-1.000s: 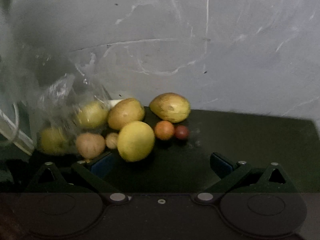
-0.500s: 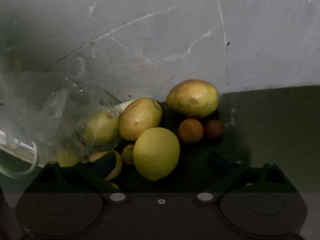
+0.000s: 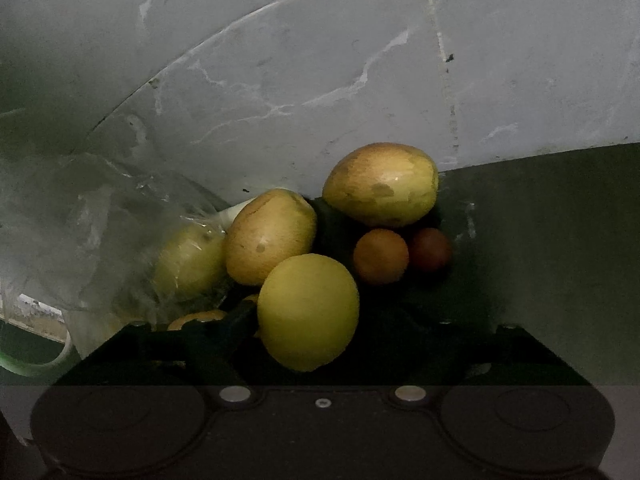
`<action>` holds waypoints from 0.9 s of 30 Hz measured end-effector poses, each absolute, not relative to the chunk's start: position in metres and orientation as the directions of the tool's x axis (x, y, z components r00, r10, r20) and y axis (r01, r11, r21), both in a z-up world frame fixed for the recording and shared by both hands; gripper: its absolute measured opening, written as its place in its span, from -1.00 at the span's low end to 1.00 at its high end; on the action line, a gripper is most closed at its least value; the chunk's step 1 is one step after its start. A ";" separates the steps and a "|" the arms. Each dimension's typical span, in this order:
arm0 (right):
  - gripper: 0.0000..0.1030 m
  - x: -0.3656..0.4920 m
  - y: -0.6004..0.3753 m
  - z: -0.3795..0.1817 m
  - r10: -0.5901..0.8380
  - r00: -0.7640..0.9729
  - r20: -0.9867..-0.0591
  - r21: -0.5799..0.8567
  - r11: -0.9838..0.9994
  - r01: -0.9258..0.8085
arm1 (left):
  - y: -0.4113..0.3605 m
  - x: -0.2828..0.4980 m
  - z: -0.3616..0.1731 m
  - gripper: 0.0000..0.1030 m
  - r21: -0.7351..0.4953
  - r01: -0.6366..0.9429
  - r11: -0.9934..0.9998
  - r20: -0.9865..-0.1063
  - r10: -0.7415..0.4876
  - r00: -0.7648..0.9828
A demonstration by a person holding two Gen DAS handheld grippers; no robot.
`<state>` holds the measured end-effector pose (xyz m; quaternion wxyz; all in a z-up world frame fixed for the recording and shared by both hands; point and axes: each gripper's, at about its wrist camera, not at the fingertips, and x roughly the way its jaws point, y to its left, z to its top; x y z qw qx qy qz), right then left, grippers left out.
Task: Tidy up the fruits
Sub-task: 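Grasp the lemon with the right gripper while the left gripper grasps a small brown fruit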
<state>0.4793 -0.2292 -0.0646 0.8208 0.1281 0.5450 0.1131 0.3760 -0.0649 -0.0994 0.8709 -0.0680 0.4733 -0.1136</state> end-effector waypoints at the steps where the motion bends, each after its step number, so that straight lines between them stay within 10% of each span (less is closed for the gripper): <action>1: 0.36 0.479 -0.228 -0.065 0.326 0.380 -0.866 0.334 0.942 -0.047 | -0.065 0.375 -0.101 0.72 -0.223 0.137 0.965 -0.809 -0.262 0.527; 27: 0.10 0.453 -0.229 -0.070 0.319 0.447 -0.836 0.339 0.940 -0.037 | -0.069 0.382 -0.105 -0.37 -0.250 0.102 0.963 -0.802 -0.265 0.536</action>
